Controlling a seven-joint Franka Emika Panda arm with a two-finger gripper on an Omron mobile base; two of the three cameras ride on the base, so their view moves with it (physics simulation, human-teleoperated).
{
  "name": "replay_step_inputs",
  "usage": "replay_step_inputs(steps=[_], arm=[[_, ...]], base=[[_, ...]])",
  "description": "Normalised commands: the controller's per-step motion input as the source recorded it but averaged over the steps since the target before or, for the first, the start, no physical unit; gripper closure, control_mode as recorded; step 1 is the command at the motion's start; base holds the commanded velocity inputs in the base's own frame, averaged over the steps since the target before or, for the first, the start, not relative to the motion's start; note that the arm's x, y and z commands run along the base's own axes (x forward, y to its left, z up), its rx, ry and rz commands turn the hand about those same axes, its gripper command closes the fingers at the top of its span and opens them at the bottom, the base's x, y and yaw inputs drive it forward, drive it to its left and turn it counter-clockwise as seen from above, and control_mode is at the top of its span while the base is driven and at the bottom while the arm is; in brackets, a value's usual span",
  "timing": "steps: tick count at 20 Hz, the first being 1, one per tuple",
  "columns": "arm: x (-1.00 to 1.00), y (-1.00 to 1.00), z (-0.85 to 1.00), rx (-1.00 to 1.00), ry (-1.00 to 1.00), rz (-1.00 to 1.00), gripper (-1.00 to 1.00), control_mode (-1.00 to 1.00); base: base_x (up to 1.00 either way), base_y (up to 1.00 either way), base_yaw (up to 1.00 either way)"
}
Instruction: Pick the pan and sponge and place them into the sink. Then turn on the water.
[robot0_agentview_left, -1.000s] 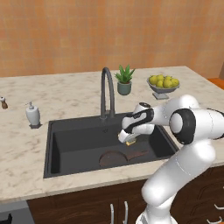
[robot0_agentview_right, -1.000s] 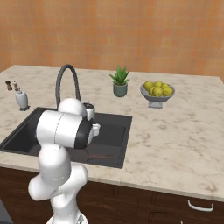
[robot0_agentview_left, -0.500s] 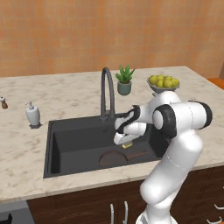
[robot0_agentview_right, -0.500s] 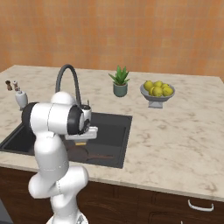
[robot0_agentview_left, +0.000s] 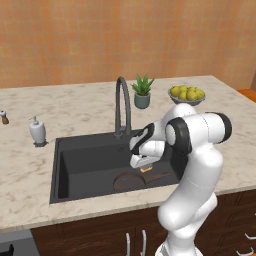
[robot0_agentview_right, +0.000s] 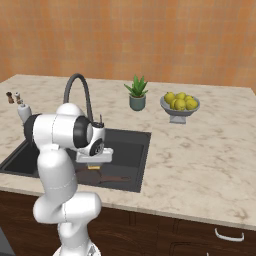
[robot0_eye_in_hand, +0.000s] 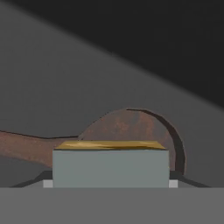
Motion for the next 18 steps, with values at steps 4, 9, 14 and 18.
replay_step_inputs(steps=[4, 9, 14, 18], arm=[[0.00, -0.33, -0.22, 0.00, 0.03, 0.23, 1.00, -1.00], [0.04, -0.33, -0.41, 0.03, 0.05, 0.25, 1.00, -1.00], [0.05, -0.43, -0.49, 0.11, 0.05, 0.25, 1.00, -1.00], [0.13, -0.49, -0.52, 0.13, 0.03, 0.22, 1.00, -1.00]], base=[[0.00, 0.00, 0.00], [0.00, 0.00, 0.00], [0.00, 0.00, 0.00], [0.00, 0.00, 0.00]])
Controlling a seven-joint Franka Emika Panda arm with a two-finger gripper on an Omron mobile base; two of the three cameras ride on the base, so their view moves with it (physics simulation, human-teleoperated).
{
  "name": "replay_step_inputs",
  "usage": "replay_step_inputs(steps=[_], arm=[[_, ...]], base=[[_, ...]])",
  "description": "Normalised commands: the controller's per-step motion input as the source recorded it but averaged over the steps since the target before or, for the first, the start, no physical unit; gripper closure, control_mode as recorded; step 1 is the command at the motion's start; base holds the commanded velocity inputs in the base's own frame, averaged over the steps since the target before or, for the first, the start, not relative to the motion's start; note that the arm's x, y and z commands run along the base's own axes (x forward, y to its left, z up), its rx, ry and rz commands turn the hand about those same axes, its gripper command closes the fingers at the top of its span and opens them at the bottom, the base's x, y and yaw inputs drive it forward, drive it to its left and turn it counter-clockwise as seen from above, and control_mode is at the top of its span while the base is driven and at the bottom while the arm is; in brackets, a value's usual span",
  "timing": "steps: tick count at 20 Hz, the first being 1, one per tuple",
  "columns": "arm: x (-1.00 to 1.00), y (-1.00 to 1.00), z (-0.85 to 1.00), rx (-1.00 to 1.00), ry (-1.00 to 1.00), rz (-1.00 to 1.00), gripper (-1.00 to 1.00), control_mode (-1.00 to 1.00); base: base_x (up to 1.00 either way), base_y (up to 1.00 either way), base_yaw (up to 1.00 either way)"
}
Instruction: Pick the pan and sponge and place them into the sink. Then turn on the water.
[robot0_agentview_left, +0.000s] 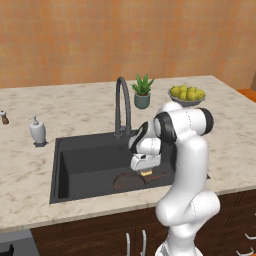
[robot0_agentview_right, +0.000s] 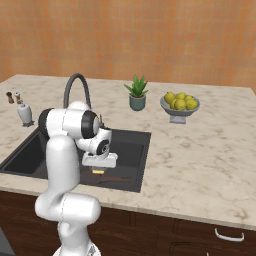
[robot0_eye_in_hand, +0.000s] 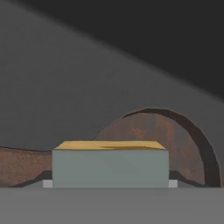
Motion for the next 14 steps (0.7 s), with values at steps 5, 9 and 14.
replay_step_inputs(steps=[5, 9, 14], arm=[[0.06, -0.40, -0.35, 0.10, 0.02, 0.21, 1.00, -1.00], [0.16, -0.25, -0.19, 0.06, -0.02, 0.23, 1.00, -1.00], [0.17, -0.14, -0.07, 0.04, -0.08, 0.20, 1.00, -1.00]], base=[[0.00, 0.00, 0.00], [0.00, 0.00, 0.00], [0.00, 0.00, 0.00]])
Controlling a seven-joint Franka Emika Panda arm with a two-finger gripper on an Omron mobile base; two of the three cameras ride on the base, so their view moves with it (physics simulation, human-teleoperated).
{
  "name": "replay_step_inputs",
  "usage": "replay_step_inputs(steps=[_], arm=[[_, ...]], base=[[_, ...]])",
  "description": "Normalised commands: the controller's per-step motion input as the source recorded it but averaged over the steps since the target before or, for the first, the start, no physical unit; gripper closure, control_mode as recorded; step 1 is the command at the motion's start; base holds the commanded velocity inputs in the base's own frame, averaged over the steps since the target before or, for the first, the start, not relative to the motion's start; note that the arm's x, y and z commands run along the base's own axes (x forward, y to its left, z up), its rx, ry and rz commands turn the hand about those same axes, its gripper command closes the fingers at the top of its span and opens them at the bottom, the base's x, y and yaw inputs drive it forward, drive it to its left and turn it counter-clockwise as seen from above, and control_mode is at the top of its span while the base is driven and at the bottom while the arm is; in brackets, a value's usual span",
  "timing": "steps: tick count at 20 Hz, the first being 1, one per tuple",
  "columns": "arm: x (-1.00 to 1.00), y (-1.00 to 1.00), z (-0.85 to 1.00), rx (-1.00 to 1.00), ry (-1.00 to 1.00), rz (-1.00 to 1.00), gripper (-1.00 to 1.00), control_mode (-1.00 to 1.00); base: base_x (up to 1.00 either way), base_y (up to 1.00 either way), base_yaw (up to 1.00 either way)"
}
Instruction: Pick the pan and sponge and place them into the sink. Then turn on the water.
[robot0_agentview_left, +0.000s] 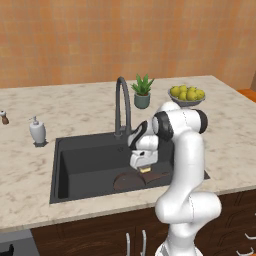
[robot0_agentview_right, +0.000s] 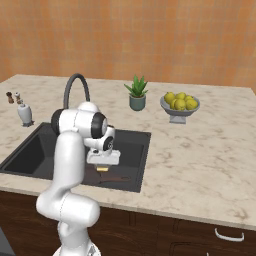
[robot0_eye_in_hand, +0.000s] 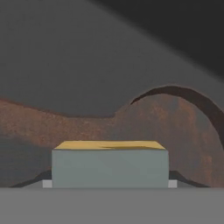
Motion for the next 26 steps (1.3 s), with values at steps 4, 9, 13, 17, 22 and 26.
replay_step_inputs(steps=[4, 9, 13, 17, 22, 26], arm=[[0.04, -0.04, -0.06, 0.04, -0.13, 0.19, 1.00, -1.00], [-0.03, 0.00, -0.38, 0.06, -0.06, 0.17, 1.00, -1.00], [-0.28, -0.07, -0.47, 0.11, -0.04, 0.12, 1.00, -1.00], [-0.11, -0.07, -0.25, 0.06, -0.05, 0.12, 1.00, -1.00], [0.00, -0.02, 0.00, 0.00, 0.00, 0.01, 1.00, -1.00], [-0.01, 0.00, 0.00, 0.00, 0.00, 0.00, -1.00, -1.00]], base=[[0.00, 0.00, 0.00], [0.00, 0.00, 0.00], [0.00, 0.00, 0.00], [0.00, 0.00, 0.00], [0.00, 0.00, 0.00], [0.00, 0.00, 0.00]])
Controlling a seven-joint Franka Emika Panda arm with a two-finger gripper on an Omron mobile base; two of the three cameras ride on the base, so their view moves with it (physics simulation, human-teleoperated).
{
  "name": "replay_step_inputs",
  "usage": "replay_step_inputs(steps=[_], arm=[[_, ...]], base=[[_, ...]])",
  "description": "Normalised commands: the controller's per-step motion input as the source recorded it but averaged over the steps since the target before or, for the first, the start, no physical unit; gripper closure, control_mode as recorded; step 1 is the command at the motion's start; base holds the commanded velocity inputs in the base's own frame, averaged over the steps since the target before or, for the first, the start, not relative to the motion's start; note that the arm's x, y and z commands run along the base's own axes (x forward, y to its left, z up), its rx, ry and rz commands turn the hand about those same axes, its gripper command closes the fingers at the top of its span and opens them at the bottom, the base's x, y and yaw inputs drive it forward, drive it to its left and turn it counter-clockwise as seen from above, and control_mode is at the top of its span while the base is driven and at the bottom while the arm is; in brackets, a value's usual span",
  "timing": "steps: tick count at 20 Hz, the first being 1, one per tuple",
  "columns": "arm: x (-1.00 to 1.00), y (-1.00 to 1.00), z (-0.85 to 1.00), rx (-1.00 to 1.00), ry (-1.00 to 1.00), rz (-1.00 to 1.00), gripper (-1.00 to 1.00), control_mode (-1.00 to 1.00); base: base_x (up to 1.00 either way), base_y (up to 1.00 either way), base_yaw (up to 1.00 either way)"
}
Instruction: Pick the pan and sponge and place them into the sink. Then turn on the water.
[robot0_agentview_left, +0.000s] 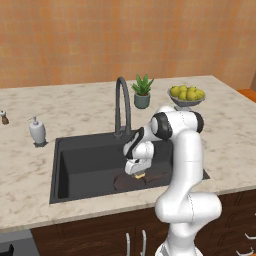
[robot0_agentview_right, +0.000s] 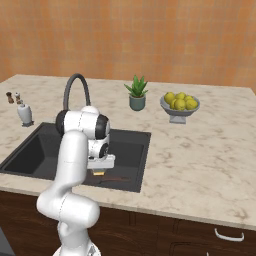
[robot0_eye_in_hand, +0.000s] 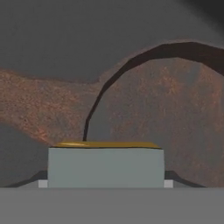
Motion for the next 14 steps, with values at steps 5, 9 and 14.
replay_step_inputs(steps=[5, 9, 14], arm=[[-0.22, -0.02, 0.09, 0.00, -0.07, 0.00, -1.00, -1.00], [-0.24, -0.33, 0.20, 0.02, -0.12, 0.00, -1.00, -1.00], [-0.33, -0.48, 0.37, 0.09, -0.17, 0.00, -1.00, -1.00]], base=[[0.00, 0.00, 0.00], [0.00, 0.00, 0.00], [0.00, 0.00, 0.00]])
